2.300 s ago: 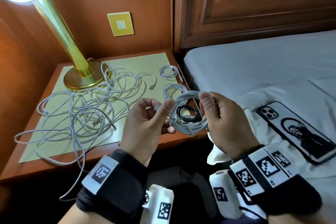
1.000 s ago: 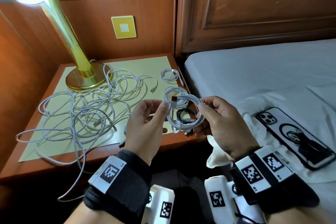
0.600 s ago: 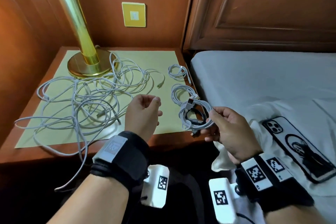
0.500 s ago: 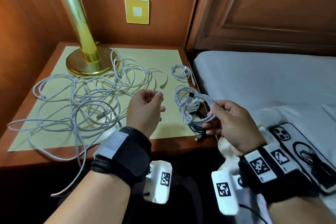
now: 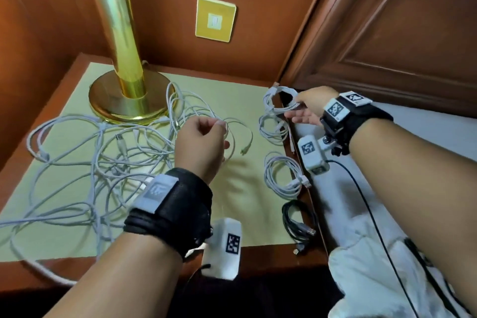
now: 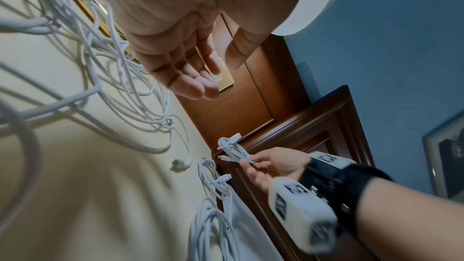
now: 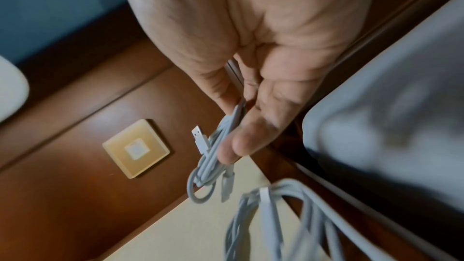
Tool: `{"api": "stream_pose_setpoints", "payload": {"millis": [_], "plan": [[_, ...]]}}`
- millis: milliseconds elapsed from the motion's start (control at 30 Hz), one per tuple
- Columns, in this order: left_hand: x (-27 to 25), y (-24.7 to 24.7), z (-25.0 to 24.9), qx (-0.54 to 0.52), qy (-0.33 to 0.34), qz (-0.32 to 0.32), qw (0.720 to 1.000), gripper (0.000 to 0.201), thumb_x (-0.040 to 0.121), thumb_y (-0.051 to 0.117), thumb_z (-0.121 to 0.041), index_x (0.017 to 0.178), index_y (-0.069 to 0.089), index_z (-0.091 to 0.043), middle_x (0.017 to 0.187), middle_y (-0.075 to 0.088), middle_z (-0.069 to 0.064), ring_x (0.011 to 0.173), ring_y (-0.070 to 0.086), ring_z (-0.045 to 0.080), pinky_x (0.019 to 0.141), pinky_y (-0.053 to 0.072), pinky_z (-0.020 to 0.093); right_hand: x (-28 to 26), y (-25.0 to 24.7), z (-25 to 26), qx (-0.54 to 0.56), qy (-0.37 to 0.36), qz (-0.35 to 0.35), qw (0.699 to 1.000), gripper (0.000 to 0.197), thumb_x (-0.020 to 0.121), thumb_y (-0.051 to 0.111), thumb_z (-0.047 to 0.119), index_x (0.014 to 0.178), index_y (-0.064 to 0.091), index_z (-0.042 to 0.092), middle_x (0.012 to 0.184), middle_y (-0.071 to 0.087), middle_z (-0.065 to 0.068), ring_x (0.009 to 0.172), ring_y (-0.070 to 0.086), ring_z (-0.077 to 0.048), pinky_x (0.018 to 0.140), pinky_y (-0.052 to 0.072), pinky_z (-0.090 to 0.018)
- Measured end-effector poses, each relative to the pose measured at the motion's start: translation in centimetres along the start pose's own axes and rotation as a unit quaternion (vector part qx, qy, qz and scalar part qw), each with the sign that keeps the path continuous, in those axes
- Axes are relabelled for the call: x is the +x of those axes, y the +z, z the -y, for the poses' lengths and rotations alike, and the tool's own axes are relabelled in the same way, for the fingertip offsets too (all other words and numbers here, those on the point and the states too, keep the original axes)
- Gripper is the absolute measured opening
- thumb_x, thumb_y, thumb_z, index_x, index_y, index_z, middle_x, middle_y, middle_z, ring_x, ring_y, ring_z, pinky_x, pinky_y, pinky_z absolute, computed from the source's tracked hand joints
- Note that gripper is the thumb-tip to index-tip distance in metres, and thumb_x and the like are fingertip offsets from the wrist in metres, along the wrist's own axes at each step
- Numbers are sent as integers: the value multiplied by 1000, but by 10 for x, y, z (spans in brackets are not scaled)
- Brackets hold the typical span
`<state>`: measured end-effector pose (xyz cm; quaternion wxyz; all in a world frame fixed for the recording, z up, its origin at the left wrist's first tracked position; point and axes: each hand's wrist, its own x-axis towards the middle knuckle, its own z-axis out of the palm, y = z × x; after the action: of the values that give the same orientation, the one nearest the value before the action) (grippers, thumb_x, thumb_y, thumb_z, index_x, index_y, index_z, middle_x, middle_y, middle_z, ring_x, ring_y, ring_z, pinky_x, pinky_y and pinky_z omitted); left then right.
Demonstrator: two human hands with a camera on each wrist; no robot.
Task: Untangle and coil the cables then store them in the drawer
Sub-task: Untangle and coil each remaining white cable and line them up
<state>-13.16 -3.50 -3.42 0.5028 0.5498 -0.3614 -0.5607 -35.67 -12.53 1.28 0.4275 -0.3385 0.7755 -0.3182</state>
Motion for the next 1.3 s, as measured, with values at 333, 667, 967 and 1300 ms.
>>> {"api": "stream_pose_setpoints", "payload": {"millis": [333,667,967,1300], "plan": [[9,13,5,40,24,3,999,5,92,60,-24,92,61,-19,85,70,0,69,67,16,73,56,41,62,28,22,-57,50,-3,997,31,103,44,7,134,44,1,122,61,-16,64,71,-15,46,57,-25],[7,10,4,78,37,4,996,21,79,55,-41,91,62,-25,93,71,-4,89,69,23,86,58,53,65,45,14,-67,108,0,992,35,105,42,10,140,42,1,118,68,-16,108,69,-18,52,57,-26],[7,13,5,94,42,13,995,12,86,58,-36,91,61,-25,93,68,-6,90,69,23,85,58,52,81,32,10,-194,70,-43,978,32,102,48,18,74,55,4,32,48,-3,18,34,-10,30,28,-10],[10,14,3,93,37,8,995,14,83,57,-38,90,62,-26,95,70,-4,91,69,23,85,58,53,81,28,7,-246,41,-59,967,30,102,50,32,86,55,8,45,50,-7,29,38,-14,36,30,-18]]}}
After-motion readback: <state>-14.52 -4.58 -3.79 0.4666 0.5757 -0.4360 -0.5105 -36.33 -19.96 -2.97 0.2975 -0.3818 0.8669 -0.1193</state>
